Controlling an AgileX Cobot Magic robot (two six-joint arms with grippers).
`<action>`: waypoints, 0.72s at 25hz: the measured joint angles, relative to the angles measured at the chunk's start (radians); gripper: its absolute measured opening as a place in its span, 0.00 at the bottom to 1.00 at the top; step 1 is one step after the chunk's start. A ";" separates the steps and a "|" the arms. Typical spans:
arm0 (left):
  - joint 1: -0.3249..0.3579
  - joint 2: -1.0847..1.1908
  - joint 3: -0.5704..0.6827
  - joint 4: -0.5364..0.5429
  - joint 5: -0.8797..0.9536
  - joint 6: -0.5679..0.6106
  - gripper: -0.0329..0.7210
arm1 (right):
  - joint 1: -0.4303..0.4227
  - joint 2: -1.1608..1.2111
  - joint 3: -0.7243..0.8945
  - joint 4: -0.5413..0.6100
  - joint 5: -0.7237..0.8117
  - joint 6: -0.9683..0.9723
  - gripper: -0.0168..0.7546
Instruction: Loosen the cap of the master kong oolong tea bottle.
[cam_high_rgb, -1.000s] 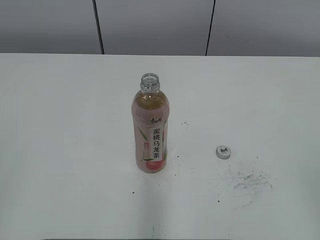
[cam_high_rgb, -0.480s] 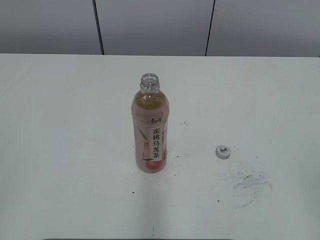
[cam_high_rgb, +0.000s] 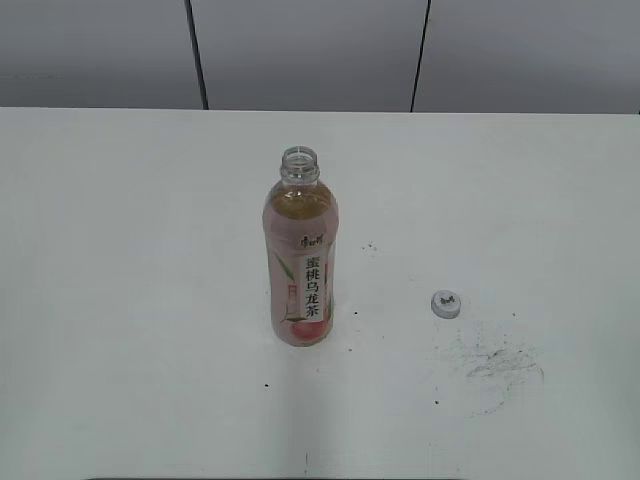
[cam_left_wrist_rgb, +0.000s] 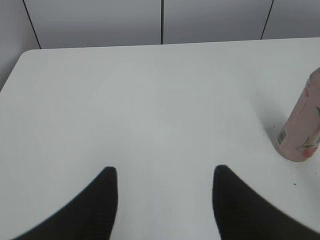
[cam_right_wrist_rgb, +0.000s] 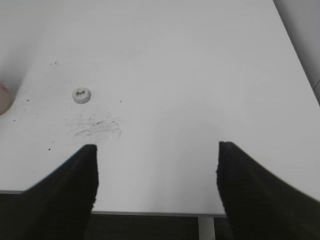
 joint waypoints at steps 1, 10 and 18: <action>0.000 0.000 0.000 0.000 0.000 0.000 0.53 | 0.000 0.000 0.001 -0.001 0.000 0.000 0.74; 0.000 0.000 0.000 0.000 0.000 0.000 0.48 | 0.000 0.000 0.001 -0.032 0.001 0.000 0.74; 0.000 0.000 0.000 0.000 0.000 0.000 0.45 | 0.000 0.000 0.001 -0.036 0.001 0.000 0.74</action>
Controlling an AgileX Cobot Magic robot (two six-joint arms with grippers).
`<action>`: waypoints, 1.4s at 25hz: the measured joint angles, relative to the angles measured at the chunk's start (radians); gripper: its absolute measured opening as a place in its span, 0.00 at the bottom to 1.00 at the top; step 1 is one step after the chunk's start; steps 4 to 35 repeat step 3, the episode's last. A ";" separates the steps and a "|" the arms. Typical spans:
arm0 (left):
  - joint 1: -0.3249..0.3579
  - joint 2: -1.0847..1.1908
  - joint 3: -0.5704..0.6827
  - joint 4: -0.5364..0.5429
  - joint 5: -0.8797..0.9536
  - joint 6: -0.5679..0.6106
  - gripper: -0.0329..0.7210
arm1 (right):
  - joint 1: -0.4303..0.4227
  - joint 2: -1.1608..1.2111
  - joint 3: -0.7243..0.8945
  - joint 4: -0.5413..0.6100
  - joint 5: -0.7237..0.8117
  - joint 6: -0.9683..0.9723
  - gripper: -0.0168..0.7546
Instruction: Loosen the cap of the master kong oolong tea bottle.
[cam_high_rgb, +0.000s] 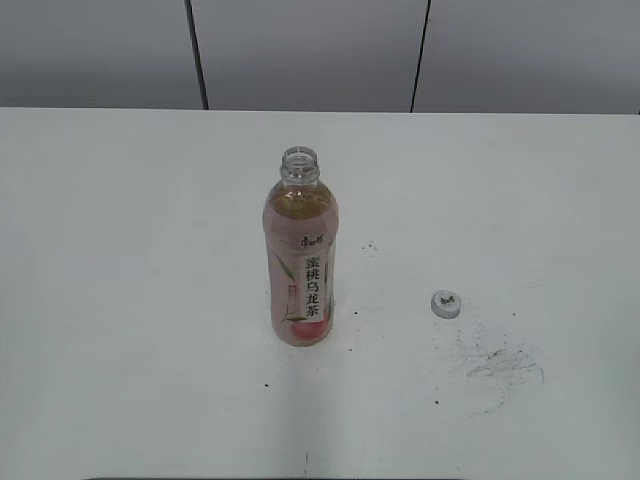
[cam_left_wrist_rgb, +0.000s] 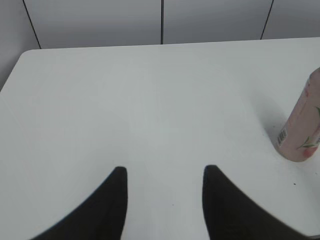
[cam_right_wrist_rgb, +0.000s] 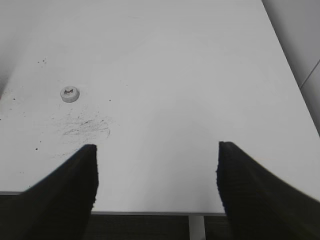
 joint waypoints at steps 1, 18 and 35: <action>0.000 0.000 0.000 0.000 0.000 0.000 0.45 | 0.000 0.000 0.000 0.000 0.000 0.000 0.74; 0.000 0.000 0.000 0.000 0.000 0.000 0.44 | 0.000 0.000 0.000 0.000 0.000 0.000 0.74; 0.000 0.000 0.000 0.000 0.000 0.000 0.44 | 0.000 0.000 0.000 0.000 0.000 0.000 0.74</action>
